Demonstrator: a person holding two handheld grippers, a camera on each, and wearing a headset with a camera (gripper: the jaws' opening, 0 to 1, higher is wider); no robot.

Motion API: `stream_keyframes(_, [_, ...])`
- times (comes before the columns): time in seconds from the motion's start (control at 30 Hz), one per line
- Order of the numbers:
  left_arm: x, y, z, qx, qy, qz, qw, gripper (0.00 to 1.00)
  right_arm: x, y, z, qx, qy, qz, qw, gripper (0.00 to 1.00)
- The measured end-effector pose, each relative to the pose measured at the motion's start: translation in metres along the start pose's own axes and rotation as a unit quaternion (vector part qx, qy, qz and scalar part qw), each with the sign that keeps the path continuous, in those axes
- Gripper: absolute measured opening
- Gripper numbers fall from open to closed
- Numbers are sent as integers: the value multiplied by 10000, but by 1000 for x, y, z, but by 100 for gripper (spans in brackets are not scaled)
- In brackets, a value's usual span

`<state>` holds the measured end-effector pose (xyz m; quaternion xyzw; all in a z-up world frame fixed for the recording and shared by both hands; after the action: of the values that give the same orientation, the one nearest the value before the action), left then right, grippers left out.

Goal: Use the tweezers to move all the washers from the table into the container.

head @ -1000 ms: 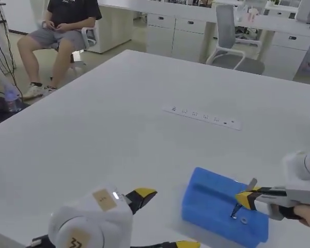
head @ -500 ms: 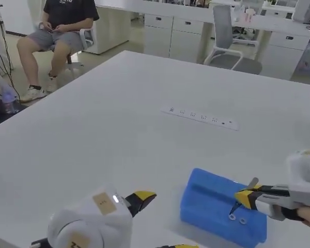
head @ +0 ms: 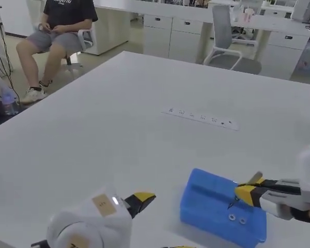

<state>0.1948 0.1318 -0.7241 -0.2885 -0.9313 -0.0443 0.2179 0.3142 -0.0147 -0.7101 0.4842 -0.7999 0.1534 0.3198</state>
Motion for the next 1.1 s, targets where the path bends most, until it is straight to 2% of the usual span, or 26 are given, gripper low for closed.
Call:
stream_keyframes(0.23, [0,0,-1,-7,-2,-18,10000,66,9,17,-3,17,-88,-138,9999,3])
stream_keyframes(0.37, [1,0,-2,3,-28,-32,10000,66,9,27,1,-60,-100,-256,9996,3])
stream_keyframes(0.6, [1,3,-1,16,-68,-95,9999,69,2,40,17,-159,34,-472,9988,3])
stream_keyframes(0.97, [1,3,-1,46,-81,-66,9999,72,-16,48,53,-265,464,-618,9967,3])
stream_keyframes(1.1, [1,3,0,52,-65,-58,9999,72,-20,52,60,-251,551,-705,9957,3])
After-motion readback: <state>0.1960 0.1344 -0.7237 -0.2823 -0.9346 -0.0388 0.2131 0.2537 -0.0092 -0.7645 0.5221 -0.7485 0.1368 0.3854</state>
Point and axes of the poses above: the centre of the closed fingertips' face, and the gripper's own axes: x roughly backward along the fingers, y roughly to its left, z roughly out of its underside, the point moved 5 cm from there along x, roughly backward along the fingers, and after that the axes turned 6 degrees about y, right-handed, at the moved point
